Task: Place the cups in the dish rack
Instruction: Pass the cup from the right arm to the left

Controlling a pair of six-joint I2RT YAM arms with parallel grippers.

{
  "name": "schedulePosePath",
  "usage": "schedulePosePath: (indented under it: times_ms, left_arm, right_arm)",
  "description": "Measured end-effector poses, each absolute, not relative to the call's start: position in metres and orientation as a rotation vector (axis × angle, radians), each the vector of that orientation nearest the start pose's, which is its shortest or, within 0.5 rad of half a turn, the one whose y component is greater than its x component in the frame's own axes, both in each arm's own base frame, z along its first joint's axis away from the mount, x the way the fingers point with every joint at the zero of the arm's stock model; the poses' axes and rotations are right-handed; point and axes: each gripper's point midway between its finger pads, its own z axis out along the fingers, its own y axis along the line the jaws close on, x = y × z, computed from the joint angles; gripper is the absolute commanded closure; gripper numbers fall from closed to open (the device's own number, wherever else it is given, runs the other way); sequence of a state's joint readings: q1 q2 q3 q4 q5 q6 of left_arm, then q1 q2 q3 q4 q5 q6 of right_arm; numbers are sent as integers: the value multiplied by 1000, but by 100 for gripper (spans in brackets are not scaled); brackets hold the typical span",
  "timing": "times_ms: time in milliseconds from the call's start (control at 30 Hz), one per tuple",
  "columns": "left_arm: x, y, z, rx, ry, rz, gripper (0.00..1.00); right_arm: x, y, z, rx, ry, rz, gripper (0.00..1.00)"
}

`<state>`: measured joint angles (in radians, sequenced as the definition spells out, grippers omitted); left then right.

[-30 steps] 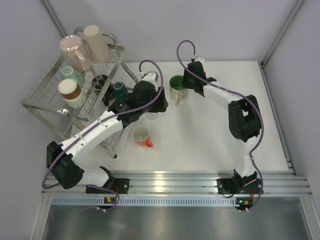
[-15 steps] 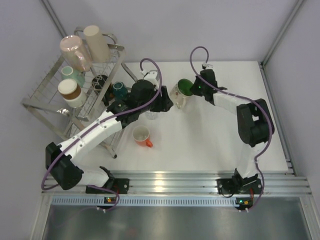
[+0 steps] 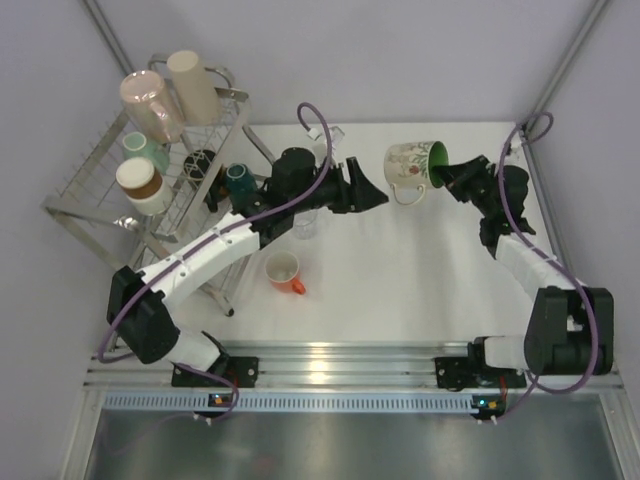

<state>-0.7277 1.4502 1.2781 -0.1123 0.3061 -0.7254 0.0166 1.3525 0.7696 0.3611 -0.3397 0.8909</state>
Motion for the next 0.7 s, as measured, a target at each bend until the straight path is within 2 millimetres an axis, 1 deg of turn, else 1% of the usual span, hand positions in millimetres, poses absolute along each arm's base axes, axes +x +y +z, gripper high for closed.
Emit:
schedulePosePath:
  times_ms: [133, 200, 233, 300, 433, 533, 600, 700]
  left_arm:
    - [279, -382, 314, 239, 1972, -1421, 26]
    - [271, -393, 317, 244, 1953, -1496, 23]
    - [267, -398, 317, 248, 1949, -1524, 22]
    - [258, -408, 314, 255, 1954, -1570, 21]
    - [246, -417, 313, 258, 1936, -1632, 22]
    - [244, -421, 321, 247, 1884, -1674, 26]
    - [242, -423, 325, 244, 1863, -1698, 30]
    - [240, -429, 332, 242, 1817, -1732, 34]
  right_arm:
    - [402, 103, 268, 520, 1600, 1102, 100]
    - [392, 108, 285, 497, 1527, 1176, 100]
    - [387, 111, 291, 492, 1502, 1212, 100]
    - [380, 115, 296, 489, 1473, 1261, 100]
    - [368, 119, 298, 508, 1457, 1326, 100]
    - [357, 123, 303, 509, 1442, 1359, 100]
    - [350, 124, 308, 510, 1424, 1380, 100]
    - [338, 125, 316, 496, 1389, 1406, 100]
